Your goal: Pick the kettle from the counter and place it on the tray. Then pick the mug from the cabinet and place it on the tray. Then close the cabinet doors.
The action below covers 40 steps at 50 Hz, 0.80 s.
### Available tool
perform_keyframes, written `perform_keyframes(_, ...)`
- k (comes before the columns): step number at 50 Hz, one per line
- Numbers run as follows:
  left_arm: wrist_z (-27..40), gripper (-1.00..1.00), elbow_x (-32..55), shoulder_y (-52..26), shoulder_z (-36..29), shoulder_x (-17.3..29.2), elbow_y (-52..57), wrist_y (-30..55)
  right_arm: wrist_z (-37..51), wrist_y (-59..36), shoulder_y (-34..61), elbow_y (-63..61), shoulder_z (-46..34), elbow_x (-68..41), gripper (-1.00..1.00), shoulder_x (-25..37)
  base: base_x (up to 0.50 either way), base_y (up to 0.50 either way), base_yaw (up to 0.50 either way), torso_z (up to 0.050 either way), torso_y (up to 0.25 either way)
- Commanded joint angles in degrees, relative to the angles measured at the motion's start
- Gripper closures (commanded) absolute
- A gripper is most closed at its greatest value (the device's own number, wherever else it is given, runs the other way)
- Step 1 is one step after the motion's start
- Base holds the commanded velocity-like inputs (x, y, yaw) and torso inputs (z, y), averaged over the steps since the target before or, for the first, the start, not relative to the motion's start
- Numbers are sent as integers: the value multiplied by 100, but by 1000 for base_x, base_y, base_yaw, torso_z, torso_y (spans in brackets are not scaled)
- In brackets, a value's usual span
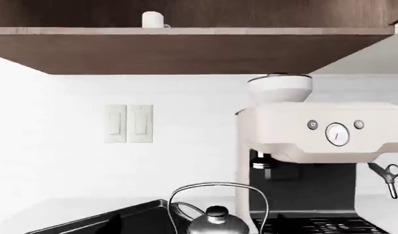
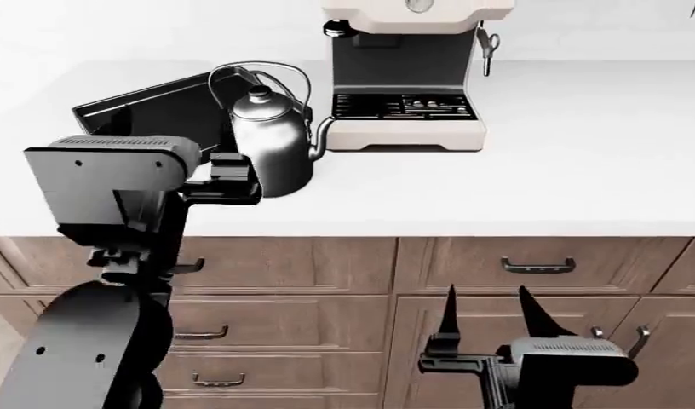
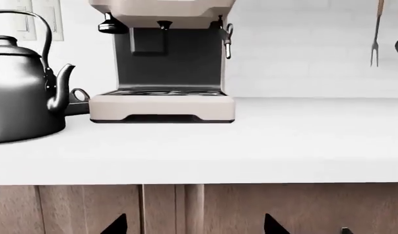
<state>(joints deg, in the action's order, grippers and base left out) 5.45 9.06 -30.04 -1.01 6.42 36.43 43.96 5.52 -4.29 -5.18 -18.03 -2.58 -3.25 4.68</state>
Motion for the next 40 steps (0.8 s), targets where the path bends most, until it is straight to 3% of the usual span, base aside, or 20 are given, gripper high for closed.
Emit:
perform_keyframes(1,338,-100,179,-4858,-416,143,-47,2959,109,-164,-59,-378,-70,-94,-100,116,0,0,0,50,0)
perform_keyframes(3,302,-100,278,-5982,-252,-160,-795,3273,122,-191,-85,-472,-85,-112,-100,136,0,0,0,50,0)
perform_keyframes(5,323,-100,173,-6901,-380,-230,-1779,3013,137,-221,-101,-543,-77,-148,-100,157,0,0,0,50,0)
perform_keyframes(8,273,-100,-103,-8004,-833,-166,-3409,2226,161,-273,-128,-680,-80,-182,-100,192,0,0,0,50,0)
perform_keyframes(15,155,-100,-407,-10469,-1139,-561,-8093,203,234,-505,-171,-1155,-101,-236,-100,278,0,0,0,50,0)
perform_keyframes(24,234,-100,-713,-10496,-1344,-641,-8120,846,329,-751,-196,-1651,-104,-298,-100,366,0,0,0,50,0)
perform_keyframes(32,302,-100,-231,-10496,-1490,-641,-8114,1362,455,-872,-221,-1930,-81,-275,-100,426,0,0,0,50,0)
perform_keyframes(40,180,-100,-54,-10496,-1626,-641,-8180,1419,558,-853,-229,-2009,-149,-155,-100,468,0,444,0,50,0)
